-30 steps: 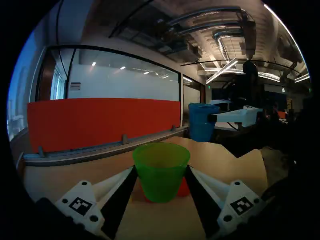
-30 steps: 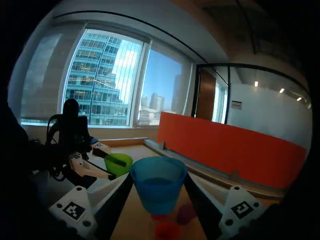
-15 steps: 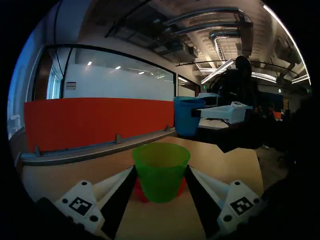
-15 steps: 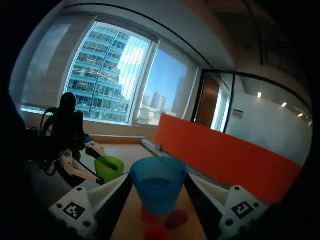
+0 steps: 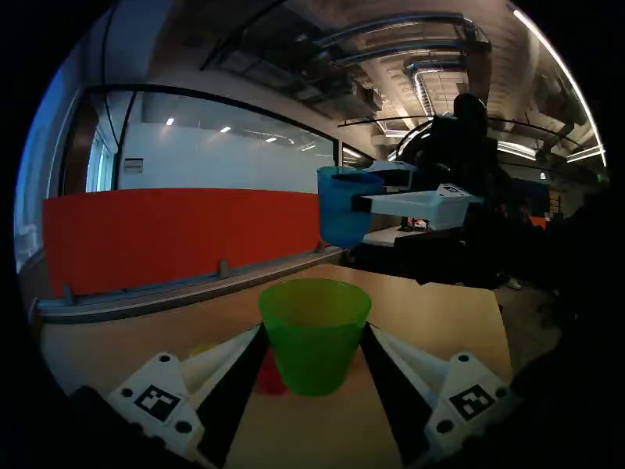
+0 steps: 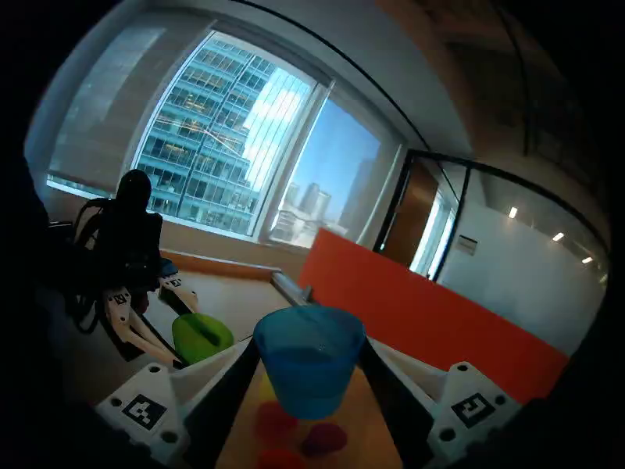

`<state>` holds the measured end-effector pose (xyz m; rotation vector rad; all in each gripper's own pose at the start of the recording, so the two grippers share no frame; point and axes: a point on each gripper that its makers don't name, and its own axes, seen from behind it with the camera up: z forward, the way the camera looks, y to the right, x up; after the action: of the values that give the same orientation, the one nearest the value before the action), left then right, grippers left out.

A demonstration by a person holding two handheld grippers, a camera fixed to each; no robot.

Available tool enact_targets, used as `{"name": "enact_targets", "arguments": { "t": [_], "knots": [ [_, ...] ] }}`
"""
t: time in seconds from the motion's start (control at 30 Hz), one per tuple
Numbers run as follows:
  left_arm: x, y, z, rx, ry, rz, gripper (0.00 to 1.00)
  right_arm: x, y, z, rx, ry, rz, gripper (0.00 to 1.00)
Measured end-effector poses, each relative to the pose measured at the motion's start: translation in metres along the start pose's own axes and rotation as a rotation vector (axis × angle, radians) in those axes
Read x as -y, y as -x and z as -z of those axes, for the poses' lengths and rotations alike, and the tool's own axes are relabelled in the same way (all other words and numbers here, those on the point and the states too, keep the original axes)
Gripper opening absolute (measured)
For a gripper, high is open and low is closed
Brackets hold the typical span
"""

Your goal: Pour water

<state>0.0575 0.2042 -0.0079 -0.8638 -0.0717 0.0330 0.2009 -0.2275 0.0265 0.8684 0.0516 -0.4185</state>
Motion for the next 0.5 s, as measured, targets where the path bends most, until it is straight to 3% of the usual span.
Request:
{"name": "enact_targets", "arguments": {
  "t": [0.5],
  "knots": [
    [-0.007,-0.004,-0.004,-0.003,0.016,-0.008,0.83,-0.005,-0.006,-0.012,-0.001,0.005,0.148,0.9]
  ]
}}
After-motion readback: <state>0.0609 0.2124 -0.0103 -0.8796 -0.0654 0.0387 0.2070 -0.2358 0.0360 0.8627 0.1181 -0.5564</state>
